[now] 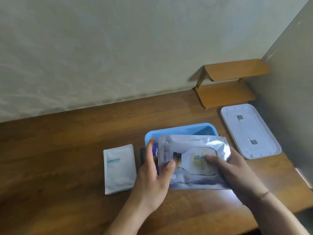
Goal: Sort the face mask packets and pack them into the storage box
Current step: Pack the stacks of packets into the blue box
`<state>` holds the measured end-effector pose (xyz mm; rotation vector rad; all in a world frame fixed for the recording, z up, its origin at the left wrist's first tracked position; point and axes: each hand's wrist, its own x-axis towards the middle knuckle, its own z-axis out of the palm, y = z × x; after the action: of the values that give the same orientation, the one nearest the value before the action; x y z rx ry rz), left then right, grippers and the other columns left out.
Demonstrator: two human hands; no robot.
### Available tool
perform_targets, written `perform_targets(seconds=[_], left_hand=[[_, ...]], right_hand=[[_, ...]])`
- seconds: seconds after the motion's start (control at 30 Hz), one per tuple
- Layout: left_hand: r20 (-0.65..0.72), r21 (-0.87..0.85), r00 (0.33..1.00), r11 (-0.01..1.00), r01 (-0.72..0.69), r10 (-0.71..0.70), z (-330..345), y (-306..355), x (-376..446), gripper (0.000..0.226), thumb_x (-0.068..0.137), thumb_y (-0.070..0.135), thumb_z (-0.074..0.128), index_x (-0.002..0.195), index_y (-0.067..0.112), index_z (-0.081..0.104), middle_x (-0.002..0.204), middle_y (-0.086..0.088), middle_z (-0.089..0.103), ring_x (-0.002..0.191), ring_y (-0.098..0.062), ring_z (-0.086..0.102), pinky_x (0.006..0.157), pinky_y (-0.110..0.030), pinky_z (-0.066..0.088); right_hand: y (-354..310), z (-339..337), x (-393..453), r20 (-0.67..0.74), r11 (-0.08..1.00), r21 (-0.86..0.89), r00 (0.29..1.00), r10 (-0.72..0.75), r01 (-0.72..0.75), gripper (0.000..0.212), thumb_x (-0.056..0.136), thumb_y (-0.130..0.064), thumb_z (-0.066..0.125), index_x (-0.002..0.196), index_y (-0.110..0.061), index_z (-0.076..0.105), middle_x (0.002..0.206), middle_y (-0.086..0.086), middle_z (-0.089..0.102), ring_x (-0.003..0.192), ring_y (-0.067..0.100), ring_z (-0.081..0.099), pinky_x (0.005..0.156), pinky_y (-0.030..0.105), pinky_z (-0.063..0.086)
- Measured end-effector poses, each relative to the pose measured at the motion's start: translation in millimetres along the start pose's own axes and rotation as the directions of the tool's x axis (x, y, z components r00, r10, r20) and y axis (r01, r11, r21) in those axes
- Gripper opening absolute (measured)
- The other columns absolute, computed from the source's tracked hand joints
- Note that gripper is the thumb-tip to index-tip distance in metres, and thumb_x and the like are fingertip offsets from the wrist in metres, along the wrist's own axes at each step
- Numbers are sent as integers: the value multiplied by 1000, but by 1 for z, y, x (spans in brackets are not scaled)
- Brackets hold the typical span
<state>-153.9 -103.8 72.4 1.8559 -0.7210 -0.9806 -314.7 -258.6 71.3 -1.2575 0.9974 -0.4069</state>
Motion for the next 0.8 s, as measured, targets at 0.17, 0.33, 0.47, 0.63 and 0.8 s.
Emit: perform_targets(seconds=[0.17, 0.33, 0.47, 0.63, 0.8], left_hand=[[-56, 459, 989, 876, 149, -138, 13, 19, 36, 73, 101, 47, 38, 150, 39, -16, 82, 12, 62, 59, -6, 61, 47, -18, 49], [-64, 826, 989, 550, 127, -133, 18, 34, 47, 81, 100, 56, 34, 153, 25, -19, 81, 9, 56, 63, -8, 58, 55, -23, 53], [-63, 930, 997, 365, 48, 31, 24, 46, 57, 75, 93, 65, 36, 153, 24, 21, 114, 2, 61, 98, -16, 63, 70, -29, 54], [209, 905, 977, 369, -211, 47, 39, 4, 83, 76, 90, 71, 22, 149, 23, 30, 144, -2, 44, 128, -27, 48, 107, -48, 39], [257, 919, 963, 328, -217, -81, 42, -11, 89, 94, 78, 79, 6, 155, 26, -10, 160, -4, 21, 144, -30, 27, 120, -52, 17]], right_hand=[[12, -12, 67, 128, 987, -119, 984, 123, -108, 36, 78, -25, 77, 109, -11, 68, 103, 8, 75, 98, 26, 71, 94, 51, 53], [27, -9, 89, 213, 951, -200, 937, 277, -236, 28, 85, -29, 73, 107, -13, 70, 98, 6, 76, 93, 24, 72, 91, 48, 55], [37, -1, 92, 201, 935, -286, 941, 273, -210, 36, 80, -35, 77, 109, -20, 63, 100, 0, 74, 89, 15, 72, 83, 39, 59], [38, 4, 90, 107, 840, -502, 950, 294, -203, 52, 75, -49, 76, 112, -23, 49, 100, -6, 67, 86, 9, 67, 74, 28, 57], [34, -5, 79, 141, 767, -635, 962, 232, -91, 33, 78, -45, 70, 99, -32, 48, 100, -8, 55, 91, 5, 55, 72, 20, 48]])
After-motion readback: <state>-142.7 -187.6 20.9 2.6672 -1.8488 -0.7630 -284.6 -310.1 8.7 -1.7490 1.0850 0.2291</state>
